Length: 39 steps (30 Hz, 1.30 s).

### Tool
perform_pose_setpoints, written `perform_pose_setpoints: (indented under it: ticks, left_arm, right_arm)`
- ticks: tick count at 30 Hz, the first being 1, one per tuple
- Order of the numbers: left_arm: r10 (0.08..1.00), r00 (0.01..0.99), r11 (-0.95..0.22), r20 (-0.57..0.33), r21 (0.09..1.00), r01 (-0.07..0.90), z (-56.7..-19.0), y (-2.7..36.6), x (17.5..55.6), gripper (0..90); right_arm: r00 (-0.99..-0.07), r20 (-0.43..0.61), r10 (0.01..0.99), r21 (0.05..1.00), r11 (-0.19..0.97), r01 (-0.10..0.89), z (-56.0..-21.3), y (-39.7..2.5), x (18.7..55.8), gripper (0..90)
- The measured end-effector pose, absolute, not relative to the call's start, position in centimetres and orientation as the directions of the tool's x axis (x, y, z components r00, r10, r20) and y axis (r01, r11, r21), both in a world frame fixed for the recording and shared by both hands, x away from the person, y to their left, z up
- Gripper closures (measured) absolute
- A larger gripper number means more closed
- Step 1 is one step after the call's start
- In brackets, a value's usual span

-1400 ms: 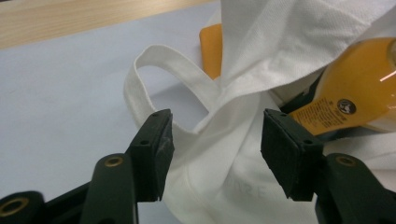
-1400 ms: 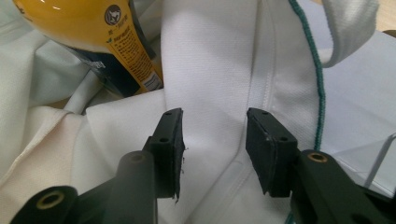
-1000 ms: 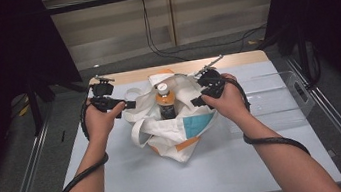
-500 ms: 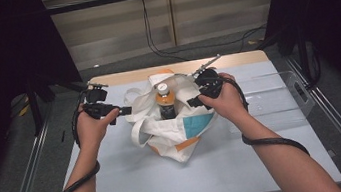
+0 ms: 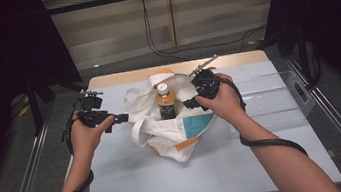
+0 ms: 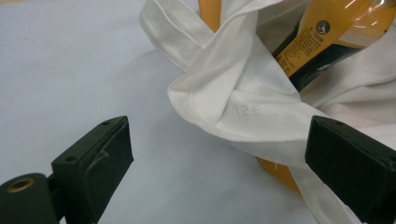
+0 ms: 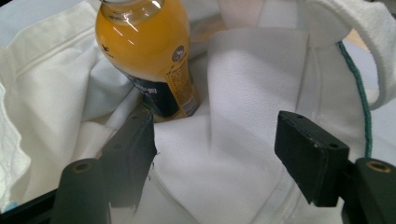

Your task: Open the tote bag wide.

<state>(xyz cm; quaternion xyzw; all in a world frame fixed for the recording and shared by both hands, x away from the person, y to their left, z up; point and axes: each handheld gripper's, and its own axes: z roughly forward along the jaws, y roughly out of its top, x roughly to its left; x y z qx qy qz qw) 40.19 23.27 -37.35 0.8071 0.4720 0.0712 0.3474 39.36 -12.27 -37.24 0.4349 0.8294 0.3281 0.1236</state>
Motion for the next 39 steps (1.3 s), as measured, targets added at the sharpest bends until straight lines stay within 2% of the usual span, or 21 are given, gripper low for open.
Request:
perform_pose_setpoints:
  ticks: [5,25,39]
  left_arm:
    - [0.803,0.556,-0.323,-0.217,0.625,0.711,-37.7,23.5,39.8,4.7]
    - [0.803,0.557,-0.328,-0.212,0.624,0.71,-39.5,24.3,38.5,5.0]
    - [0.806,0.553,-0.327,-0.211,0.619,0.714,-40.2,24.5,37.6,5.1]
  right_arm:
    - [-0.596,0.079,0.799,0.652,0.411,0.637,-36.8,-12.2,39.3,28.6]
    - [-0.596,0.075,0.799,0.656,0.41,0.633,-36.3,-11.8,39.5,23.4]
    - [-0.611,0.072,0.788,0.662,0.421,0.62,-36.2,-11.1,39.3,23.1]
